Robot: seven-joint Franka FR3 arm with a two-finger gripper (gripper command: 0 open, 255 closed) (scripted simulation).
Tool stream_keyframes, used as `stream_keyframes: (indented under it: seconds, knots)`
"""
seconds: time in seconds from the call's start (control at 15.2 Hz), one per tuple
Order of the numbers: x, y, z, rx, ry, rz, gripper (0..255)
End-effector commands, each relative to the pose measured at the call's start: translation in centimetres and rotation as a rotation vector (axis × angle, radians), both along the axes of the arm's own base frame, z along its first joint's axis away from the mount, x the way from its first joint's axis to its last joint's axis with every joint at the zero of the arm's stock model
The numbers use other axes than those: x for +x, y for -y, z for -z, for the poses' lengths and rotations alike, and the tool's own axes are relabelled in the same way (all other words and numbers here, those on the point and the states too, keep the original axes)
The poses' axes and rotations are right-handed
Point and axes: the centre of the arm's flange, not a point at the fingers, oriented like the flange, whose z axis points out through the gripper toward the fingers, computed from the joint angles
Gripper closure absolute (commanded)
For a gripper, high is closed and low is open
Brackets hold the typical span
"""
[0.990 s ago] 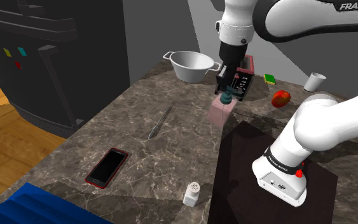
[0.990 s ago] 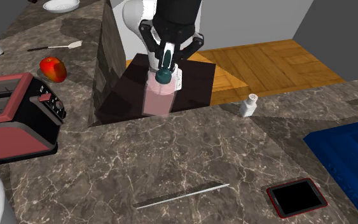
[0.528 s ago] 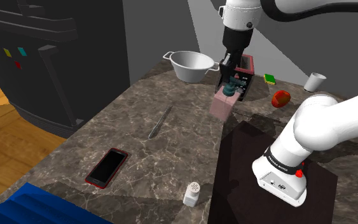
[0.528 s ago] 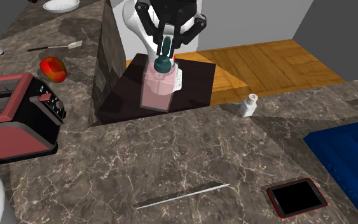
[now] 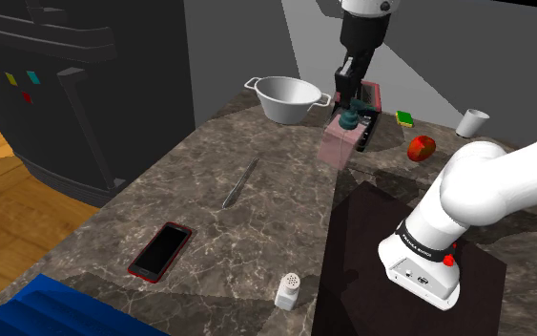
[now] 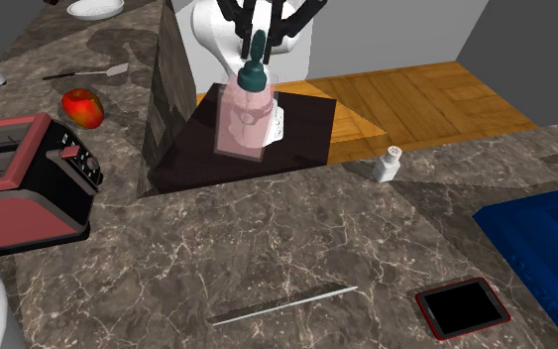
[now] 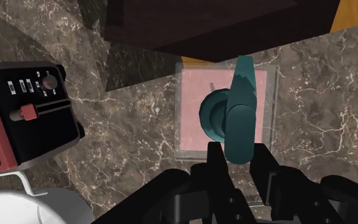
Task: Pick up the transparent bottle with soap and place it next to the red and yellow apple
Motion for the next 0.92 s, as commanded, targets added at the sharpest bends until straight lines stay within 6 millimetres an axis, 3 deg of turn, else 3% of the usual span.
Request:
stream_keyframes:
  seconds: [0.0,0.66,0.86]
  knots:
    - [0.0,0.1,-1.2,0.0,0.0,0.0,255]
    - [0.0,0.1,-6.1,0.0,0.0,0.0,255]
    - [-1.6,3.8,-6.1,0.0,0.0,0.0,255]
